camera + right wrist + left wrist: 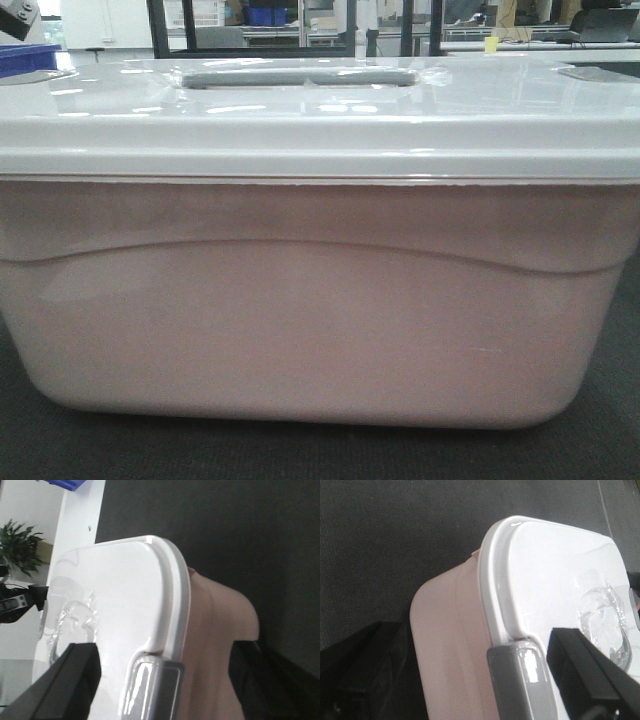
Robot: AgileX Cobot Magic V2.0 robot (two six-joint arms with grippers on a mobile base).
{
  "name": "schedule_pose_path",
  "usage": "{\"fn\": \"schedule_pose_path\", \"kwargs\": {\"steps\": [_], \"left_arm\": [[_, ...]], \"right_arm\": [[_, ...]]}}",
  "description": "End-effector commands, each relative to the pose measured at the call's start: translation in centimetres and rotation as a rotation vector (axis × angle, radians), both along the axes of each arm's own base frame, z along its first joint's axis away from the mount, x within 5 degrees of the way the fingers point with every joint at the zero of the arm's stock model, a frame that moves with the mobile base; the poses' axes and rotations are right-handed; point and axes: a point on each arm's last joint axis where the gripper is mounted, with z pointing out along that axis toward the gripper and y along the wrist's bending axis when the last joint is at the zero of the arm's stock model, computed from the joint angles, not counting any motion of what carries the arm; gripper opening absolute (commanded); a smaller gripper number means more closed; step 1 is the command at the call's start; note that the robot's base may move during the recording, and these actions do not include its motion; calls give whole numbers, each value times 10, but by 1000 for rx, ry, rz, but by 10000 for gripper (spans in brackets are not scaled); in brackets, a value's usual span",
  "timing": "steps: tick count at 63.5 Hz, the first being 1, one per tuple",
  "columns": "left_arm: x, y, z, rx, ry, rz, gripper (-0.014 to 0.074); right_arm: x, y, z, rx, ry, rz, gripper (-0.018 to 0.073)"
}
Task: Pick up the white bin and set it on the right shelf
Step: 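Close both grippers on the lid rims at the bin's two ends, then lift the bin off the table with both grippers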
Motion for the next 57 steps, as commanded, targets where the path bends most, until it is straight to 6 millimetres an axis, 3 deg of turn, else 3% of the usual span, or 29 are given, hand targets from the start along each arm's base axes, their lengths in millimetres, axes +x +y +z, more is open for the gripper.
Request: {"fn": "schedule_pose_path", "kwargs": {"steps": [1, 16, 33, 48, 57], "left_arm": [[-13, -9, 18, -108, -13, -98, 473], [-15, -11, 15, -140, 25, -85, 473], [-18, -33, 16, -156, 30, -156, 473], [-19, -43, 17, -160, 32, -189, 471], [-18, -43, 19, -189, 26, -180, 417]], "right_arm": [[-10, 11, 12, 166, -71, 77, 622], [-15, 16, -1, 202, -51, 79, 622], [-15, 42, -1, 196, -59, 183, 622], [-13, 43, -1, 201, -68, 160, 622], [-13, 44, 0, 210, -70, 161, 542]]}}
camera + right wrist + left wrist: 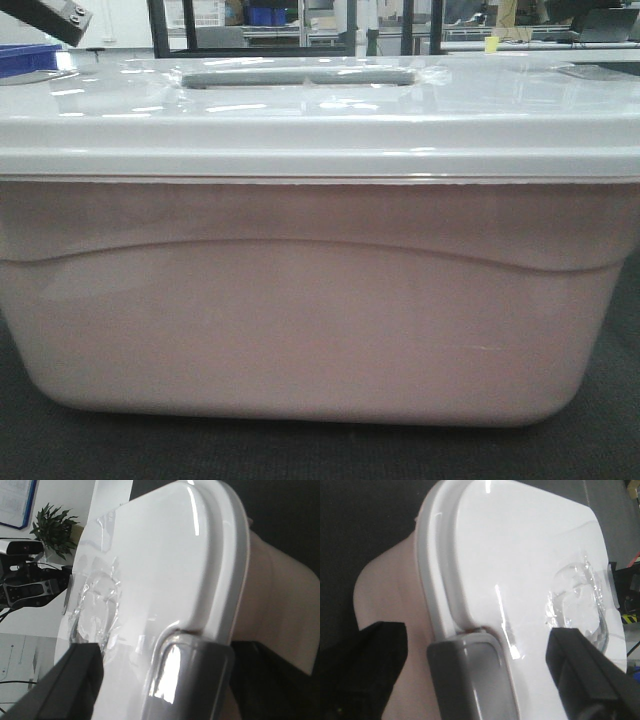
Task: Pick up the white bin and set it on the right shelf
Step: 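Lift the bin off the table with both grippers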
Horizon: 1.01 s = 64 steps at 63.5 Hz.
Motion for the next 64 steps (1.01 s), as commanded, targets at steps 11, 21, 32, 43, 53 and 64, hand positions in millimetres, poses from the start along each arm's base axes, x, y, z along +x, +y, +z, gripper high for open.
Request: {"fn": "schedule_pose_path", "kwargs": {"steps": [11, 21, 32, 43, 53, 64], "left_arm": [[-12, -10, 27, -163, -19, -86, 262], [-11, -11, 28, -180, -2, -73, 80], [-11, -16, 32, -224, 3, -73, -118], [-11, -27, 40, -306, -9, -82, -125], [-12, -36, 51, -402, -31, -81, -125], [-12, -37, 65, -517, -56, -51, -125]], "right_arm": [[-5, 8, 23, 130, -72, 73, 289], [-6, 9, 26, 166, -79, 81, 183], [-4, 9, 34, 244, -109, 49, 180], [-2, 9, 42, 307, -141, 16, 180], [-5, 14, 58, 401, -200, -7, 180], [-11, 27, 75, 509, -253, 11, 146]]}}
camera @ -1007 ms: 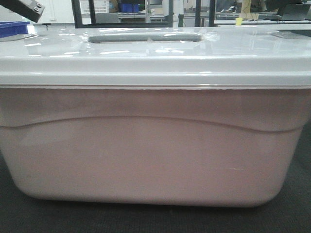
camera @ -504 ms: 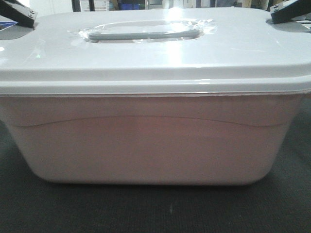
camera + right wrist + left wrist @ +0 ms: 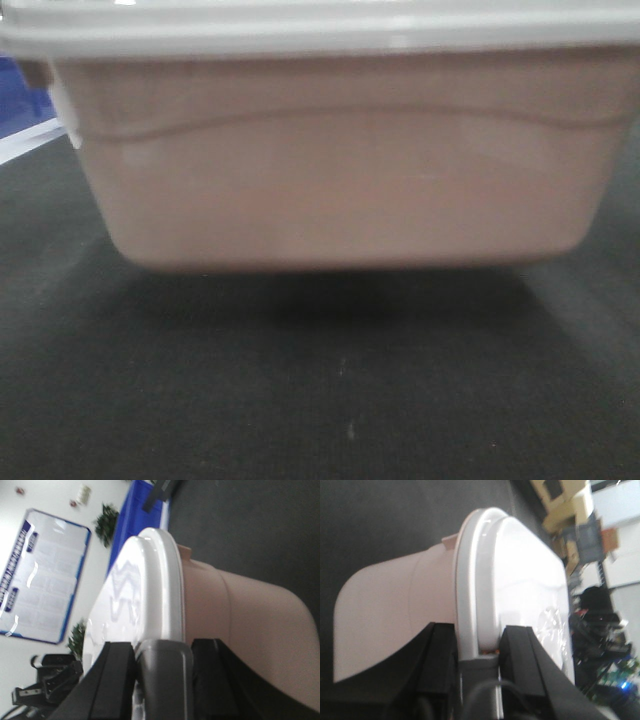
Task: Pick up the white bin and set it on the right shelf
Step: 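Lift the bin off the table with both grippers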
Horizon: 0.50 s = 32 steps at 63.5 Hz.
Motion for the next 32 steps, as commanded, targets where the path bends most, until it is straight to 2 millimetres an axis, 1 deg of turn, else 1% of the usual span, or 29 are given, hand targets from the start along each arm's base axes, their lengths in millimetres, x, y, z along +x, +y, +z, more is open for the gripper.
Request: {"fn": "schedule_pose_path", "kwargs": {"steps": [1, 6, 17, 32], "left_arm": [[-29, -21, 42, -212, -107, -235, -125], [-30, -20, 48, -254, -123, -220, -125], [-35, -20, 61, -295, -166, -209, -125], [-40, -20, 93, -282, -280, -227, -125]], "right_arm": [[-31, 33, 51, 257, -245, 339, 127], [-33, 38, 56, 253, -261, 361, 53], [-40, 41, 70, 239, -311, 381, 57], [-50, 43, 99, 231, -381, 392, 57]]}}
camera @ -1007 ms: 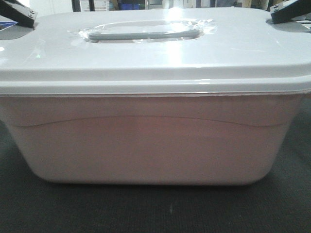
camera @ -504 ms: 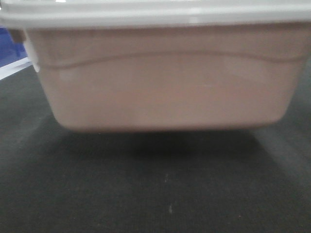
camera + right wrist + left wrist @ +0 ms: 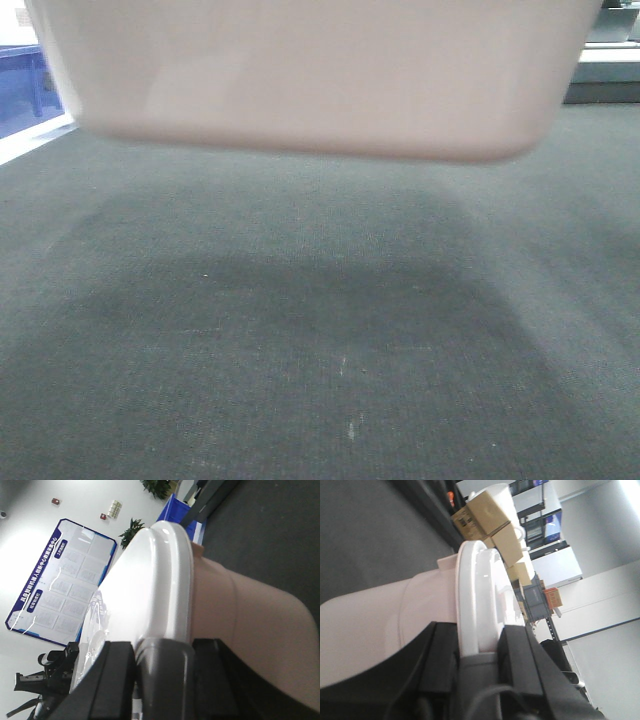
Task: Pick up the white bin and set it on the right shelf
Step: 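Lift the bin off the table with both grippers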
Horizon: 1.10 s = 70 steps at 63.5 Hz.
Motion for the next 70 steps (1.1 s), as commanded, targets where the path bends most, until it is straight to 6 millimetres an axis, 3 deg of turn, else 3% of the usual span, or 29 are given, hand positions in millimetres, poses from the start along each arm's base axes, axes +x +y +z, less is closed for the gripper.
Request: {"fn": "schedule_pose_path", "kwargs": {"steps": [1, 17, 70], "left_arm": [[-39, -24, 40, -76, -175, -332, -125], [-40, -24, 49, -79, -191, -335, -125], [-40, -24, 49, -79, -191, -335, -125]], "right_arm": [[-41, 29, 57, 182, -251, 405, 57], [-46, 29, 84, 150, -330, 372, 57], [-45, 29, 84, 149, -329, 365, 57]]}}
